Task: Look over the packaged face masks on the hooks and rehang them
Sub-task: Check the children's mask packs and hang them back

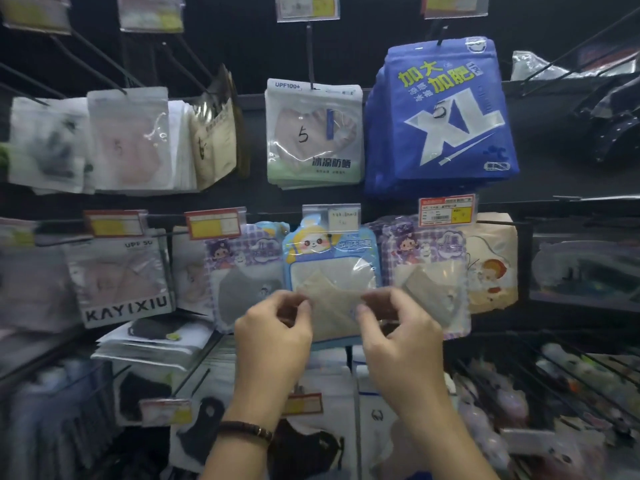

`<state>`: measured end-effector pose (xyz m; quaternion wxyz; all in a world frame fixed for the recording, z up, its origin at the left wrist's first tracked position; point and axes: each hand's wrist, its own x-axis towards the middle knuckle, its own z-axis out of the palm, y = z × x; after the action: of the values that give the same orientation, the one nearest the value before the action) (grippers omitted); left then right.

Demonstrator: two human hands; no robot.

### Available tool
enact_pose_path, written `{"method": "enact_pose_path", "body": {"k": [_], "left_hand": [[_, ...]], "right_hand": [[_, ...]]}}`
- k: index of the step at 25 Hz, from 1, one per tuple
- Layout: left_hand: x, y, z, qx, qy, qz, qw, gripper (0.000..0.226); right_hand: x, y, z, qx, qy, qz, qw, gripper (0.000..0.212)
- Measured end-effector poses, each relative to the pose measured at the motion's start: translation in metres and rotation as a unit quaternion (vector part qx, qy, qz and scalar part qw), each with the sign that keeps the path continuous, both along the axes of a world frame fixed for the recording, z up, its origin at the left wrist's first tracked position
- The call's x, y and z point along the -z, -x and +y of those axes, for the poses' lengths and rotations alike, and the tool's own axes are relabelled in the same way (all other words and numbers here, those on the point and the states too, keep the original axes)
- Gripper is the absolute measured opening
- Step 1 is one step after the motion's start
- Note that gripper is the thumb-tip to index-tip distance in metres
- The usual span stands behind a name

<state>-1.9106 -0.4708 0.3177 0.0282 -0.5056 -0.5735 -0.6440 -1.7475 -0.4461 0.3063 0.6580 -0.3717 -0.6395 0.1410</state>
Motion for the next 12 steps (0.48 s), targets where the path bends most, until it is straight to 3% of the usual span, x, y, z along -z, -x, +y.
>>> {"method": "enact_pose_path", "body": {"k": [4, 9, 12], "left_hand": [[0.005, 0.087, -0.009, -0.06, 0.028, -0.032, 0.997, 0.01], [0.007, 0.146, 0.005, -0.045, 0.168, -0.019, 0.985, 0.059], [0.008, 0.157, 0.011, 0.002, 0.174, -0.014, 0.985, 0.082]], "right_hand": [[-0.003, 0.072, -0.023, -0.095, 0.039, -0.059, 0.993, 0.008], [-0.004, 0.148, -0.017, -0.163, 0.143, -0.098, 0.971, 0.056], [-0.008, 0.182, -0.007, -0.158, 0.186, -0.106, 0.964, 0.081]]}}
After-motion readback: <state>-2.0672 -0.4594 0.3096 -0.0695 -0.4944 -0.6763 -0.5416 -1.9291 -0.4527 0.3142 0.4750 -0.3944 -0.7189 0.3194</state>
